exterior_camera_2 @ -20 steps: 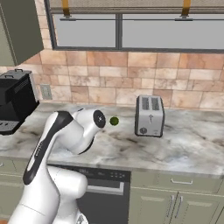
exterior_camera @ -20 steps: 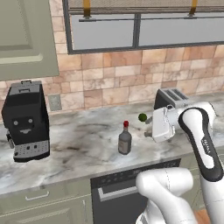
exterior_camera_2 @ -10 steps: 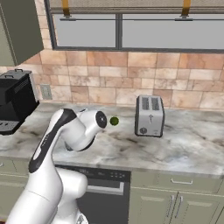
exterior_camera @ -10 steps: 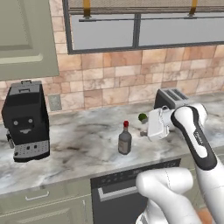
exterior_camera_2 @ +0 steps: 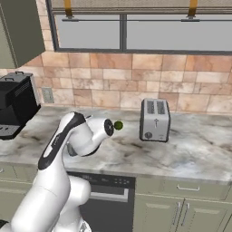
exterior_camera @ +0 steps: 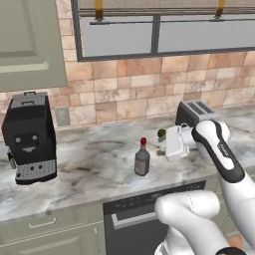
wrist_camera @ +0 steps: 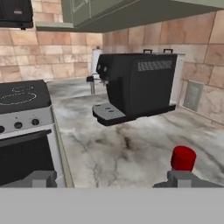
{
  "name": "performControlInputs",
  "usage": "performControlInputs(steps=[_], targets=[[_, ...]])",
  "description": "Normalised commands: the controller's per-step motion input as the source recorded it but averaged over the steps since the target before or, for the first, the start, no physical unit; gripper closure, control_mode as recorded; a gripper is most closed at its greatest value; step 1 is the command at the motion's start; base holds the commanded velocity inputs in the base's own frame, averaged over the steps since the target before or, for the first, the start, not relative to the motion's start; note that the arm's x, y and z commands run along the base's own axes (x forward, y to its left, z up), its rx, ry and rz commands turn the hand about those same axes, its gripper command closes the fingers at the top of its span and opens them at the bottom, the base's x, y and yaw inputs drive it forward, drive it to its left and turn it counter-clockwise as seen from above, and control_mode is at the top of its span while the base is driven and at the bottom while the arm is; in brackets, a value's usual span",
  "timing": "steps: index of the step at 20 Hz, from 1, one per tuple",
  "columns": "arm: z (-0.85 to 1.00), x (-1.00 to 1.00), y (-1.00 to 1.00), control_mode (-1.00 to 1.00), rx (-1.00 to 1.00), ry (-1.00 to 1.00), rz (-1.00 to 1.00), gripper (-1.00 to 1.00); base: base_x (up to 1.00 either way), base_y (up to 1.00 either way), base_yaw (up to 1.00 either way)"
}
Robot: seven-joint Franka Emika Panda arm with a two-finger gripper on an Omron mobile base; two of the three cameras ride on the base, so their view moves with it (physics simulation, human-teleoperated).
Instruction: Place the liquor on the top shelf of the fridge to keep it out of children's reach, and place the banana and lime on lower shelves for easy access.
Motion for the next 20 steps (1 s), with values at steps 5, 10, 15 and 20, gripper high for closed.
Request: performControlInputs(steps=[5, 10, 15, 20], targets=[[-0.17, 0.14, 0.03, -1.00, 0.07, 0.01, 0.02, -1.00, 0.00, 0.00, 0.00], [-0.15, 0.15, 0.04, -1.00, 0.05, 0.01, 0.02, -1.00, 0.00, 0.00, 0.00], [-0.18, 0.18, 0.11, -1.00, 0.00, 0.03, 0.00, -1.00, 0.00, 0.00, 0.00], [-0.15, 0.23, 0.10, -1.00, 0.00, 0.04, 0.00, -1.00, 0.00, 0.00, 0.00]])
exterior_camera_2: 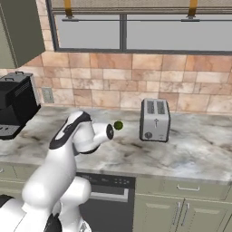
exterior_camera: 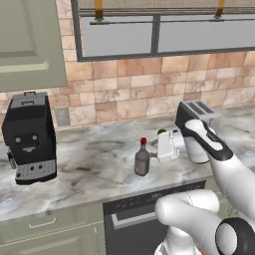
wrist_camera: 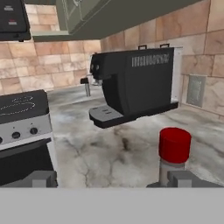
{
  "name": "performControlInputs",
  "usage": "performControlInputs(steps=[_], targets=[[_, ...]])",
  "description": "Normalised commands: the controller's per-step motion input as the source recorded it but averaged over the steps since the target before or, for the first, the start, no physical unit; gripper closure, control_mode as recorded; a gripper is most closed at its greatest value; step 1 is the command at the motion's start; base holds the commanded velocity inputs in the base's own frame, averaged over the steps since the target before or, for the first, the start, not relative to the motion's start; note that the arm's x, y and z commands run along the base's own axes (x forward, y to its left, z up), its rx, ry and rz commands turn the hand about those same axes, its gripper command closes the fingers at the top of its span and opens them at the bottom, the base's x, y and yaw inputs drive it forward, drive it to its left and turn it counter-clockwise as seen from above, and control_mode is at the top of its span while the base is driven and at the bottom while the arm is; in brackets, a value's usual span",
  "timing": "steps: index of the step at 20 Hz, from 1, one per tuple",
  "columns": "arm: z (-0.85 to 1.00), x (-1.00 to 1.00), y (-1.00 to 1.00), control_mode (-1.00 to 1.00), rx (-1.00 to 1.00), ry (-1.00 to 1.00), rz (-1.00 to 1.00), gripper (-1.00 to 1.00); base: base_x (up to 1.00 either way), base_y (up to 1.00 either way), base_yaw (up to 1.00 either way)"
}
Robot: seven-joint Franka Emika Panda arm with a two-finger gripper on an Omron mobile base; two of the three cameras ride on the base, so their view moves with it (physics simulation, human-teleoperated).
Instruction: Place the liquor on the top shelf of the fridge to keep it out of children's reach, and place the banana and lime on lower shelves for easy access.
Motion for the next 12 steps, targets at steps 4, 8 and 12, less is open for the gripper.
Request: performControlInputs(steps=[4, 8, 12], targets=[[-0.07, 0.30, 0.01, -1.00, 0.00, 0.02, 0.00, -1.00, 0.00, 0.00, 0.00], [-0.01, 0.28, 0.00, -1.00, 0.00, 0.00, 0.00, -1.00, 0.00, 0.00, 0.00], [-0.05, 0.28, 0.00, -1.00, 0.00, 0.00, 0.00, -1.00, 0.00, 0.00, 0.00]])
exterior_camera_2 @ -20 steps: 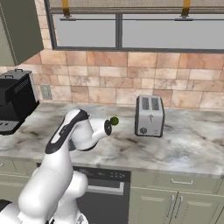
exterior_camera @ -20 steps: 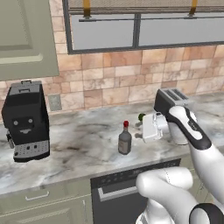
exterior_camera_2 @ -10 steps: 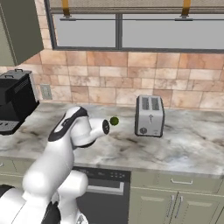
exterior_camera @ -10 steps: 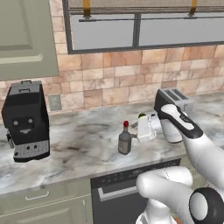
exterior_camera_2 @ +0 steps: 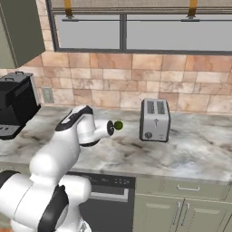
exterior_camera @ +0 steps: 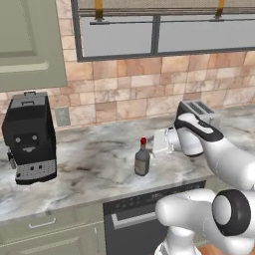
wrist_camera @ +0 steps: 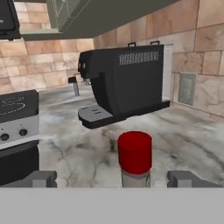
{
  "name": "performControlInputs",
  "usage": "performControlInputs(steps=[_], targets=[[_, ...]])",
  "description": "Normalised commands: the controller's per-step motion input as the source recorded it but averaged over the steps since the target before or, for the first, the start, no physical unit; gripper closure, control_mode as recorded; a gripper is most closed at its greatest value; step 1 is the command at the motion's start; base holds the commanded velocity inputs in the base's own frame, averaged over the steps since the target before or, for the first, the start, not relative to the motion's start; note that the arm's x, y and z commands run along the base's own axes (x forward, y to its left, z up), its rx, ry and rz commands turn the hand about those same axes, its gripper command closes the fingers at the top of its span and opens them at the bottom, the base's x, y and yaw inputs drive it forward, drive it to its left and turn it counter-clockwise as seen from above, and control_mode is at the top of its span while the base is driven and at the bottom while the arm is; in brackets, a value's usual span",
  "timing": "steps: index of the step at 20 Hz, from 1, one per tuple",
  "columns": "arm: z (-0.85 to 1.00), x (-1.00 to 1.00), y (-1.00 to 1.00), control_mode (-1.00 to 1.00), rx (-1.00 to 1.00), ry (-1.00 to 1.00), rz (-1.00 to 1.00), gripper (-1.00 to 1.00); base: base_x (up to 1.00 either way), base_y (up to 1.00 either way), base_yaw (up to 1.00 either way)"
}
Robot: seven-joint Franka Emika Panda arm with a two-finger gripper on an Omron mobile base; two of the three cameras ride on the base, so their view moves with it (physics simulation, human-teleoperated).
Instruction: Place the liquor on the top shelf of the fridge to keep it out of children's reach, and place the banana and lime on lower shelves for easy access.
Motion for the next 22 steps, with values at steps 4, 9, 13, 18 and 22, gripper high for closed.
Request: performControlInputs(steps=[4, 9, 13, 18, 22], targets=[[-0.12, 0.25, 0.00, -1.00, 0.00, 0.00, 0.00, -1.00, 0.00, 0.00, 0.00], [-0.18, 0.15, 0.00, -1.00, 0.00, 0.00, 0.00, -1.00, 0.00, 0.00, 0.00], [-0.16, 0.18, 0.02, -1.00, 0.00, 0.01, 0.00, -1.00, 0.00, 0.00, 0.00], [-0.11, 0.07, 0.09, -1.00, 0.00, 0.03, 0.00, -1.00, 0.00, 0.00, 0.00], [-0.02, 0.00, 0.18, -1.00, 0.00, 0.04, 0.00, -1.00, 0.00, 0.00, 0.00]])
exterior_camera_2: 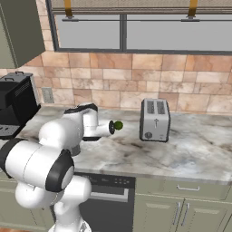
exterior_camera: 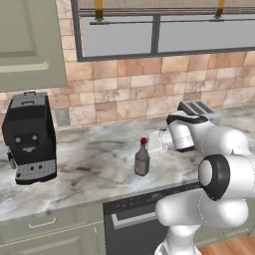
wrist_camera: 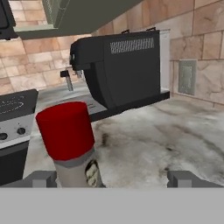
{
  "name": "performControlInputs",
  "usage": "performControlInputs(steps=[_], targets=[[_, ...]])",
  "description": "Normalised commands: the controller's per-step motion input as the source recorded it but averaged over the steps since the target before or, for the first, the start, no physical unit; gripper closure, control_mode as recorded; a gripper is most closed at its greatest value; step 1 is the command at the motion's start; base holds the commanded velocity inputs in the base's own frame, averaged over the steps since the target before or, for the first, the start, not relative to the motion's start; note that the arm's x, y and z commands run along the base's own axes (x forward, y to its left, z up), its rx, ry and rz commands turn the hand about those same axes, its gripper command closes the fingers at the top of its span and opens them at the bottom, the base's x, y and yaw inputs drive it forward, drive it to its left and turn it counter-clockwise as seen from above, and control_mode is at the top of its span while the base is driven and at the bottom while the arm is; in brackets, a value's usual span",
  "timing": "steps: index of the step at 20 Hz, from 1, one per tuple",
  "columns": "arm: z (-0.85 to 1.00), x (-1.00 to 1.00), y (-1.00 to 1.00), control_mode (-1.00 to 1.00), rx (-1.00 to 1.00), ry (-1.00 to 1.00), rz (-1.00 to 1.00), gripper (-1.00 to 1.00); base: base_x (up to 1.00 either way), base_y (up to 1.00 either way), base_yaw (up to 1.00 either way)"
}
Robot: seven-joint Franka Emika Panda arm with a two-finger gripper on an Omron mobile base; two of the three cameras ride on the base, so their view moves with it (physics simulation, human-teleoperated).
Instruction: Place the liquor on the top shelf of the fridge to keep it out of children's reach, and place the banana and lime on lower shelves for easy access.
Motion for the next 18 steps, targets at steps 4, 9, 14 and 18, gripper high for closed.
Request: performControlInputs(steps=[4, 9, 14, 18], targets=[[0.00, 0.00, 0.19, -1.00, 0.00, 0.04, 0.00, -1.00, 0.00, 0.00, 0.00], [0.00, 0.00, 0.14, -1.00, 0.00, 0.05, 0.00, -1.00, 0.00, 0.00, 0.00], [-0.02, 0.00, 0.05, -1.00, 0.00, 0.05, 0.00, -1.00, 0.00, 0.00, 0.00], [-0.03, 0.00, 0.07, -1.00, 0.00, 0.05, 0.00, 1.00, 0.00, 0.00, 0.00]])
